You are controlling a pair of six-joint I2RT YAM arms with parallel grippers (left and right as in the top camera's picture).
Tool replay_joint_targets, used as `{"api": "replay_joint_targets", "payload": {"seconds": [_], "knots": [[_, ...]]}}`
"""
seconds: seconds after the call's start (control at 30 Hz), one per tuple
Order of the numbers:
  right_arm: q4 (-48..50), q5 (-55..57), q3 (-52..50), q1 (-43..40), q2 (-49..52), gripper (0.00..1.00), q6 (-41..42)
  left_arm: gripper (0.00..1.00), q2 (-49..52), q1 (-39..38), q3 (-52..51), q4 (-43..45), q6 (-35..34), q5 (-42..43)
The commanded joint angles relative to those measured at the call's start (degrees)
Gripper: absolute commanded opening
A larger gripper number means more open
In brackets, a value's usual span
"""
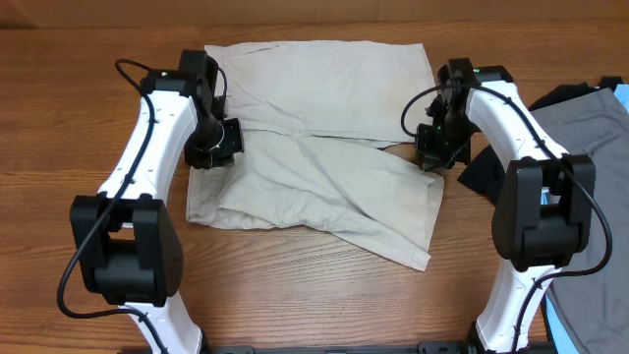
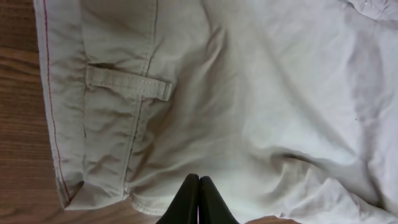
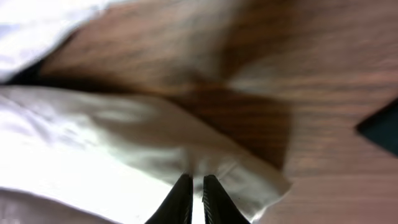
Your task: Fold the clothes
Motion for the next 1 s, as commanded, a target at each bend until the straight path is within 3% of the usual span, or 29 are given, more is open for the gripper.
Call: {"api": "replay_joint_targets", "payload": {"seconds": [0.0,0.03,0.07,0.13,0.53,0.97], "knots": [[-1.88,-4.59,-0.13,0.11,-0.59,0.17,0.37,0.04,0.39,0.26,-0.37,0.68,0.87,1.14],[-2.1,-4.74,-0.13,0.11,-0.59,0.23,0.22,0.04,0.39,0.22,-0.37,0.76,0.87,1.14],[-2.27,-4.72,-0.13,0.11,-0.59,0.35,-0.81,0.04,0.39,0.22,-0.37,0.81,0.9,1.11],[-1.95,-4.61,-0.13,0.11,-0.59,0.43,-4.2,0.04,0.39,0.22,-0.37,0.81,0.9,1.14],[1.46,1.42,-0.31,2.45,-0.57,0.45,-15.58,0.06,0.39,0.22,-0.37,0.83,0.9,1.14],[5.16,6.54,-4.9,3.17,-0.59,0.44,-16.57,0.1,0.39,0.22,-0.37,1.01,0.87,1.14]]}}
